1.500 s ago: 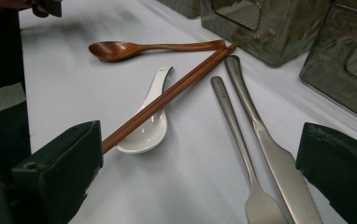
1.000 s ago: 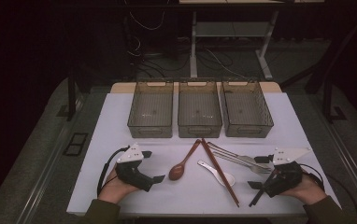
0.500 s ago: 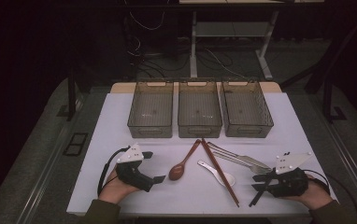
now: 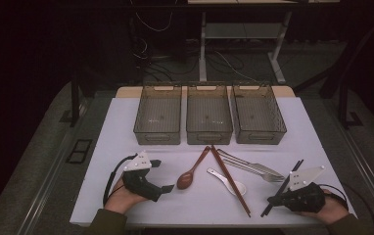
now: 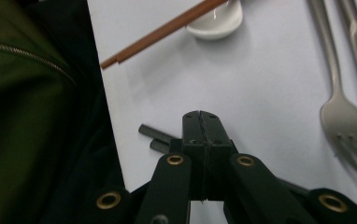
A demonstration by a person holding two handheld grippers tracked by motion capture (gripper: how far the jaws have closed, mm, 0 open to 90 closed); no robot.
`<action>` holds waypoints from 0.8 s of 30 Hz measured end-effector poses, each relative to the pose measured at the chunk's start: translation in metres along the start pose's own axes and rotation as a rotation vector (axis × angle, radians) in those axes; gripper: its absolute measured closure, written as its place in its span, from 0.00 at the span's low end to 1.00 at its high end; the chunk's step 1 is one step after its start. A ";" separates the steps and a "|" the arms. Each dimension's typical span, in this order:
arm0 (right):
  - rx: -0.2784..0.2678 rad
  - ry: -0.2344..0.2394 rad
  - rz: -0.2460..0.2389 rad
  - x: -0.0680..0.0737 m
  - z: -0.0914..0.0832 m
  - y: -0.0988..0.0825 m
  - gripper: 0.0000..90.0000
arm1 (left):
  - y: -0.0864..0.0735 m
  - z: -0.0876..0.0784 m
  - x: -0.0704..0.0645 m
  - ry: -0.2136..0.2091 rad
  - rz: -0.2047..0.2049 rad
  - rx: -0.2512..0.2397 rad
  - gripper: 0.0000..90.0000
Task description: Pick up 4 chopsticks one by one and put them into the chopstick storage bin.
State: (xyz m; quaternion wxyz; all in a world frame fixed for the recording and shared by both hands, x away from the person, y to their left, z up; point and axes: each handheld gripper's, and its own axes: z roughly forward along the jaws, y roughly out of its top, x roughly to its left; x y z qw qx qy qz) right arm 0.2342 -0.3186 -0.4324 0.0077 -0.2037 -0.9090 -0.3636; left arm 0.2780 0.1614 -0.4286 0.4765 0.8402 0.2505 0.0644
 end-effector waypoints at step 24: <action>0.041 0.062 -0.031 0.007 0.012 -0.002 0.99 | 0.000 0.001 -0.001 0.000 -0.001 0.006 0.01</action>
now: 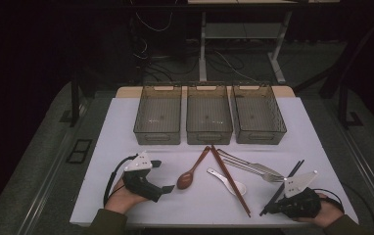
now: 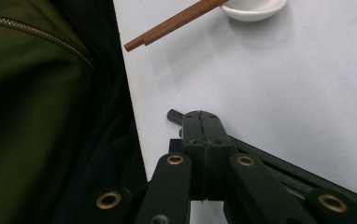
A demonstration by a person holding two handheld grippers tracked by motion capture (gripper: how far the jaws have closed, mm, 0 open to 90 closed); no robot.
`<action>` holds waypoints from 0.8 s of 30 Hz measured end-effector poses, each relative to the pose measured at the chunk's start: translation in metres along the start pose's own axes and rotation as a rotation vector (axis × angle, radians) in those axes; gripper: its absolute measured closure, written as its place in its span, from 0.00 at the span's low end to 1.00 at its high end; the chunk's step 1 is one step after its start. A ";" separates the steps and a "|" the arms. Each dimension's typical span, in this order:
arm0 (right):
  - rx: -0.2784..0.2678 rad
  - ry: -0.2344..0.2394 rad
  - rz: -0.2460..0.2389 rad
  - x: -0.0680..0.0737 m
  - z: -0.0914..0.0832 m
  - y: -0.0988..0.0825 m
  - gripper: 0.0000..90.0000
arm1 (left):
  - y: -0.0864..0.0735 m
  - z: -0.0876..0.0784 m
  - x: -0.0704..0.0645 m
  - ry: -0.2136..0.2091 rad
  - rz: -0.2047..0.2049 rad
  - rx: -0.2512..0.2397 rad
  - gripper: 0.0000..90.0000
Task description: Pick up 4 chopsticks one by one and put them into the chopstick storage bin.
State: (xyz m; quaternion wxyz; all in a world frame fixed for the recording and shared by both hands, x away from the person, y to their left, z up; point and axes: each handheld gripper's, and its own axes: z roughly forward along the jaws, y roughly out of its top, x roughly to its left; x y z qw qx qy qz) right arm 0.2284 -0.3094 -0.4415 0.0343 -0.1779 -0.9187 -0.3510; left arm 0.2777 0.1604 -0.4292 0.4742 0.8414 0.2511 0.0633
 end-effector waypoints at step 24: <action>-0.023 -0.043 0.005 -0.008 0.013 0.014 0.99 | 0.000 0.000 0.000 -0.001 0.003 0.005 0.01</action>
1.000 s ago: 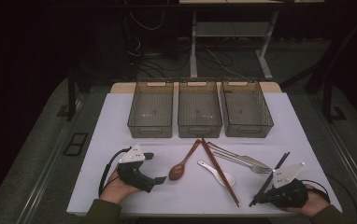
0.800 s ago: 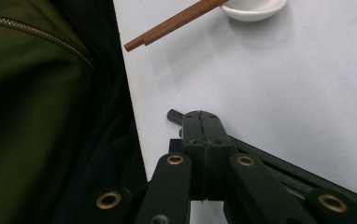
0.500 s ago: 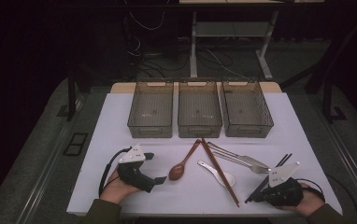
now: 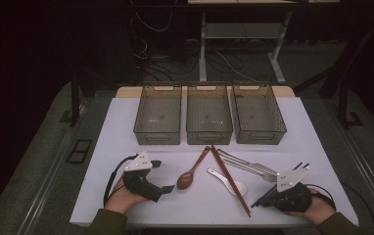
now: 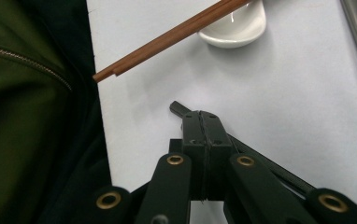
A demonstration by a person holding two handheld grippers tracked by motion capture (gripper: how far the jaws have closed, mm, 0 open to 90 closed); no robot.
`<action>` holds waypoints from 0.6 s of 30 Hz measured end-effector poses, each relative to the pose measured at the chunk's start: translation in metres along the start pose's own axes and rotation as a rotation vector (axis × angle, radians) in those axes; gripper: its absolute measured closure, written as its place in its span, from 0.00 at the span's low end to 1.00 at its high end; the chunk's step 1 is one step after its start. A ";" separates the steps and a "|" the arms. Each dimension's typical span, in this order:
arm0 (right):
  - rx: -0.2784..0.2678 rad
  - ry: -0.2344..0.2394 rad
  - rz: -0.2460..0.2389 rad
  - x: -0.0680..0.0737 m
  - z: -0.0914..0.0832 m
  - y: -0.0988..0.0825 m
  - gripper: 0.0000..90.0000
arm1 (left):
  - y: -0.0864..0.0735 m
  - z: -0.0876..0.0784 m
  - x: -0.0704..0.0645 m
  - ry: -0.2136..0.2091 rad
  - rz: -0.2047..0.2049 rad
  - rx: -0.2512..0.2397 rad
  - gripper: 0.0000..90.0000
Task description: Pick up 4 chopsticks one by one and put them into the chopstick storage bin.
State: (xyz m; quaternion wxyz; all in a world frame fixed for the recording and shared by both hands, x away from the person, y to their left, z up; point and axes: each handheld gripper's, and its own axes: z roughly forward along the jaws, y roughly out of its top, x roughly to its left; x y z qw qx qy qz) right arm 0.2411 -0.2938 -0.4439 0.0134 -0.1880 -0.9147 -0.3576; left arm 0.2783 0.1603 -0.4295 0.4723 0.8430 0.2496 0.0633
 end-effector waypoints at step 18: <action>-0.005 -0.049 0.014 -0.007 0.008 0.011 0.99 | 0.000 0.001 -0.001 0.001 -0.006 -0.002 0.01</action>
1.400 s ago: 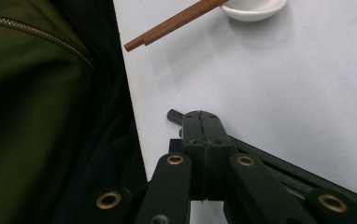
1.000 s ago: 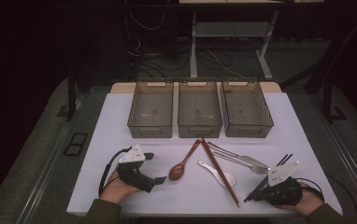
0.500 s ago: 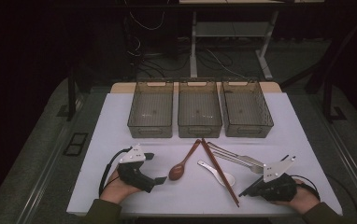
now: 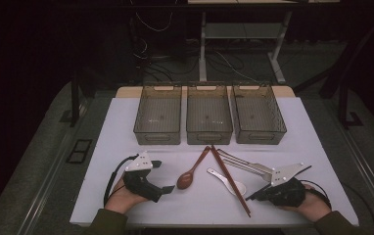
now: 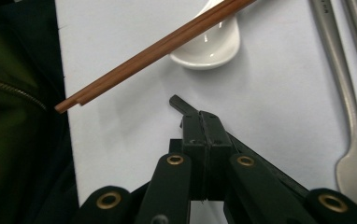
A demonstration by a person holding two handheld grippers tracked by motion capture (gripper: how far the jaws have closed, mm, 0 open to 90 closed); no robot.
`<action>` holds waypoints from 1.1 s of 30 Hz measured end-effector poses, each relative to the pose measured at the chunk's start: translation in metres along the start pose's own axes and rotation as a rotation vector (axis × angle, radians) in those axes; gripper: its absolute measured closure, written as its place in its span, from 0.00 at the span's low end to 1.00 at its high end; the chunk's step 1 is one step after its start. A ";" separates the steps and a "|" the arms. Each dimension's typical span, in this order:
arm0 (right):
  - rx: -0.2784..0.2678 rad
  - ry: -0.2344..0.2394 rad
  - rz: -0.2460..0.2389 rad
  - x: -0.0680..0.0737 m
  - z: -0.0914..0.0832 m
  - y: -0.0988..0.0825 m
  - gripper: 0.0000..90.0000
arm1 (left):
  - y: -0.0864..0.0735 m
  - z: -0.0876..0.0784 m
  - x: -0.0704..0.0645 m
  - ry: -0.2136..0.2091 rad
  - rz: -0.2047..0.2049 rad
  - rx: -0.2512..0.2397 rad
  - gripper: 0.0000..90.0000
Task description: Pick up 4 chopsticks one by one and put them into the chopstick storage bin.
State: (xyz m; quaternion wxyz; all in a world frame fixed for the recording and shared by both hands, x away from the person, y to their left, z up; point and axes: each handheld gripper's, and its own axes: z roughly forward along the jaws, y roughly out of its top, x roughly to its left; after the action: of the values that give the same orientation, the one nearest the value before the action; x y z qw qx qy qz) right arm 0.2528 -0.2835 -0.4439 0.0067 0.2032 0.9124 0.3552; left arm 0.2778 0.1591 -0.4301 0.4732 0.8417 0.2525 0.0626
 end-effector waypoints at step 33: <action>-0.112 -0.160 0.088 -0.022 -0.043 0.002 0.99 | 0.000 -0.001 0.001 -0.003 0.007 0.006 0.01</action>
State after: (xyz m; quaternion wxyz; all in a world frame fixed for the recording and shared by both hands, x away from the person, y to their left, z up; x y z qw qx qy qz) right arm 0.2670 -0.3178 -0.4133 0.0754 0.2700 0.8779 0.3882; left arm 0.2784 0.1604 -0.4298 0.4709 0.8441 0.2489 0.0625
